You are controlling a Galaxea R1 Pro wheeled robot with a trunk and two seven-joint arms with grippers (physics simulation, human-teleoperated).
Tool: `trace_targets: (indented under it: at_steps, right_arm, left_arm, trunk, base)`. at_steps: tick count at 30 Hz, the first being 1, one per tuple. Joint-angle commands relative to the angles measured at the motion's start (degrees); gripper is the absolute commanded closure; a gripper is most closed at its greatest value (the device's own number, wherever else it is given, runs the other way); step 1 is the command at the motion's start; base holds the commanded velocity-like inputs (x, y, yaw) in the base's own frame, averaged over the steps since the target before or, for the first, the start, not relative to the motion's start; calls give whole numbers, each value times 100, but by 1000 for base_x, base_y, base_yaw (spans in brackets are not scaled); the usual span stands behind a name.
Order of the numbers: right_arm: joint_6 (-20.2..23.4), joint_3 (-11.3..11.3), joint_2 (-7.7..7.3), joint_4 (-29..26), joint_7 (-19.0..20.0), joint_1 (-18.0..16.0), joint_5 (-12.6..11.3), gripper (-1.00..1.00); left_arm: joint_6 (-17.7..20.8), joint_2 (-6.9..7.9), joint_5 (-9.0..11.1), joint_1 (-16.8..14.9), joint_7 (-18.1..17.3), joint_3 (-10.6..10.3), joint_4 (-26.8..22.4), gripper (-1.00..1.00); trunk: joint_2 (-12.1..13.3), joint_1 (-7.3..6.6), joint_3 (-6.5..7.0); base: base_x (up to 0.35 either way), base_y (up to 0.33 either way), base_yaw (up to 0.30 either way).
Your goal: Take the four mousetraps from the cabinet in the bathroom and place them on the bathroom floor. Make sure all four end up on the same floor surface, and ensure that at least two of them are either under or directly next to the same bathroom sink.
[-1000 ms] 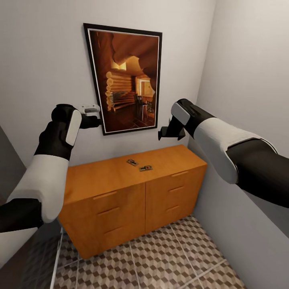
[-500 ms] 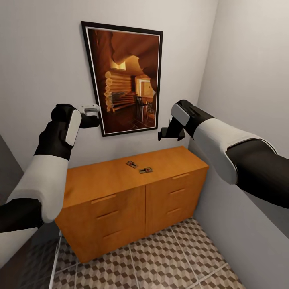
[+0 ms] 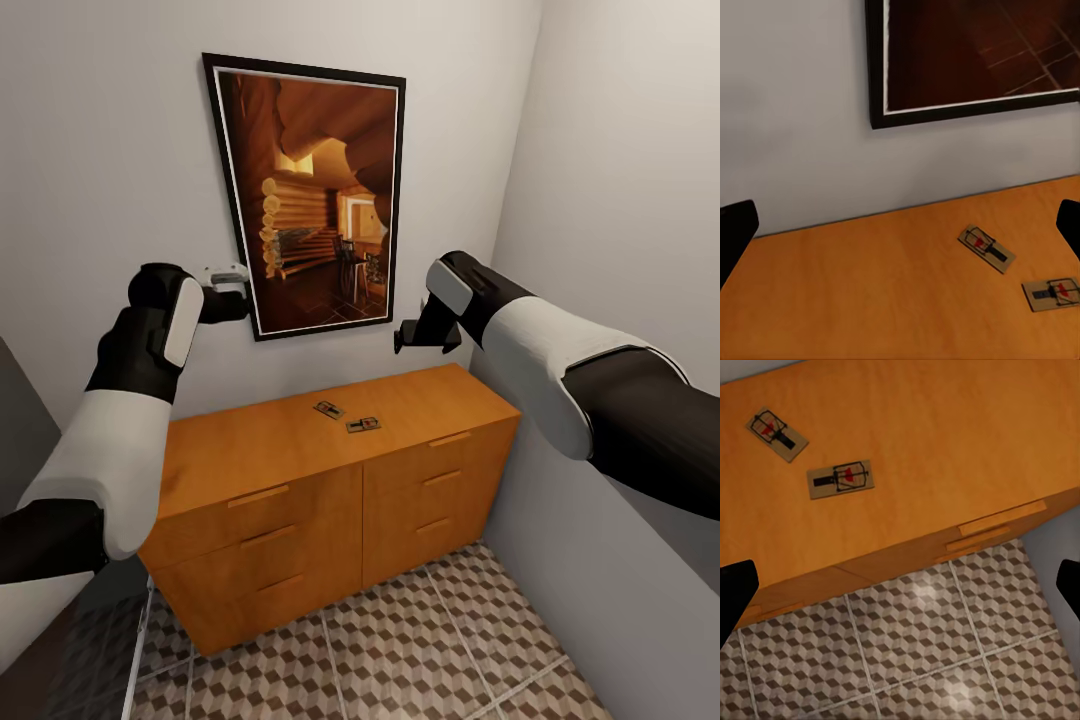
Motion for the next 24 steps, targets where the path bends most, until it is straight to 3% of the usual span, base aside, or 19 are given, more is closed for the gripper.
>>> trace_targets:
  at_steps: [1, 11, 24]
  right_arm:
    - [15, 30, 0, -2, -44, -6, -61, -100]
    - [15, 29, 0, 3, -41, -1, -61, -100]
    - [15, 32, 0, 4, -15, 11, -60, -100]
  left_arm:
    - [18, 4, 60, 6, 54, -10, -5, -100]
    - [18, 21, 67, 58, 54, -2, -79, -100]
    - [18, 69, 105, 513, 16, -18, -1166, -100]
  trunk:
    - [-13, 4, -13]
    - [-13, 4, -13]
    - [-13, 4, -13]
  base:
    - [1, 0, 0]
    - [0, 0, 0]
    - [0, 0, 0]
